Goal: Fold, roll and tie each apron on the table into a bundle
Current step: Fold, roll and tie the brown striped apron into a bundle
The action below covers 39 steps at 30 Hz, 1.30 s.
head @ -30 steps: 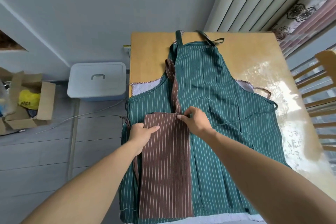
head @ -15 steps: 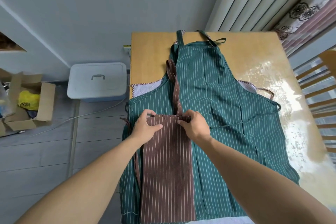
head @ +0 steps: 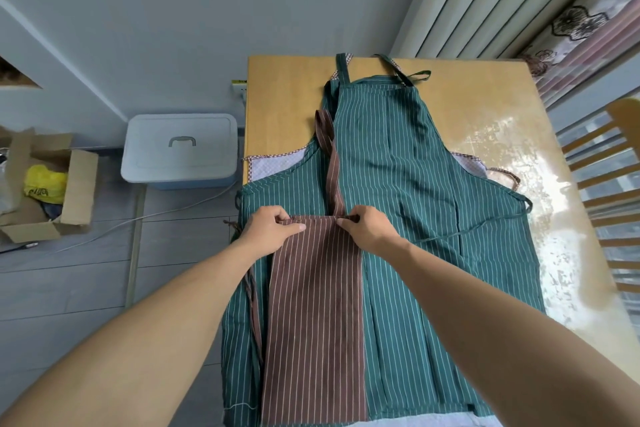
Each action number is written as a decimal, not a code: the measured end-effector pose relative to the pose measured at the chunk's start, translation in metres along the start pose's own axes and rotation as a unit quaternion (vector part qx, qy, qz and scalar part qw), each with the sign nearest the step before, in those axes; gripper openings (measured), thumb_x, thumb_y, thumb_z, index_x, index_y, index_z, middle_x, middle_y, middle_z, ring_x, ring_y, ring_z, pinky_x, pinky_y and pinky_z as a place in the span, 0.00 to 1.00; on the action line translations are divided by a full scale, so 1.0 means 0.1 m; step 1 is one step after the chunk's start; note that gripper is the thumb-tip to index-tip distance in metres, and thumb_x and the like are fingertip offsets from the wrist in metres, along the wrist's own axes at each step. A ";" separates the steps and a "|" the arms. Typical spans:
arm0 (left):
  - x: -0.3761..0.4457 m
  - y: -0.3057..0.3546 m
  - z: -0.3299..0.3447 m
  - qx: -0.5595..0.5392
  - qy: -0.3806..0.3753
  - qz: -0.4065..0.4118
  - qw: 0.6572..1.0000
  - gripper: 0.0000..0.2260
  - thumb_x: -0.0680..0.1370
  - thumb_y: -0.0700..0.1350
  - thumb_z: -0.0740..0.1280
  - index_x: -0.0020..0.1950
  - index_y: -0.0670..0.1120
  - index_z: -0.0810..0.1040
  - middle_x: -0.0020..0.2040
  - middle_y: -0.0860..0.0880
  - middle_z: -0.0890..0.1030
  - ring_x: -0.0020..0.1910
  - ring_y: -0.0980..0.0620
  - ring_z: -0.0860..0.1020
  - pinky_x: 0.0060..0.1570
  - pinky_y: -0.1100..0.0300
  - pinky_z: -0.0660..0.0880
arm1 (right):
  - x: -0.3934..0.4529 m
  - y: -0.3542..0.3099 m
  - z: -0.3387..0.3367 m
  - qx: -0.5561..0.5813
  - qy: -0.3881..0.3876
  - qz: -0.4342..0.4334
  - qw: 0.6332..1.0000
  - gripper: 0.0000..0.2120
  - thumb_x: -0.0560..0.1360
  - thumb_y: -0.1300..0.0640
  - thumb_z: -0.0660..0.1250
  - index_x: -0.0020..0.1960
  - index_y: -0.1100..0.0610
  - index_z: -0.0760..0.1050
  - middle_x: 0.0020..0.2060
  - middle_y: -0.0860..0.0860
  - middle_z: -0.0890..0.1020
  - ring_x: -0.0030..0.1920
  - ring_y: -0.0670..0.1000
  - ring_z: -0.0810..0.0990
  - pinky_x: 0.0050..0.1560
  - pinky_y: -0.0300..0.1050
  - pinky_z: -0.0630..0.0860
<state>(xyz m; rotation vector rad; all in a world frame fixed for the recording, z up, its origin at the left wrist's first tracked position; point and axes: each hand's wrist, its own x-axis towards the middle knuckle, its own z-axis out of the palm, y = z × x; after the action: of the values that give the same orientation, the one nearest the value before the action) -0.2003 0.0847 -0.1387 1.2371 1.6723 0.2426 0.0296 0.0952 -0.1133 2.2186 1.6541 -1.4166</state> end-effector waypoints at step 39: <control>-1.21 -0.26 0.86 0.283 -0.172 0.167 0.929 0.27 0.82 0.63 0.56 0.81 0.57 0.59 0.82 0.58 0.47 0.81 0.54 0.41 0.77 0.44 0.41 | -1.89 1.02 0.97 0.255 -0.322 0.184 0.893 0.23 0.79 0.55 0.72 0.69 0.63 0.71 0.68 0.62 0.76 0.55 0.59 0.85 0.60 0.54 0.82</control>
<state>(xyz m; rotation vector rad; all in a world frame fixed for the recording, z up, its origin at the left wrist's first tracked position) -0.1504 -0.0570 -0.1261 1.8770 1.2487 -0.2683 0.0435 -0.1390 -0.0902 1.7647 0.6613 -2.2909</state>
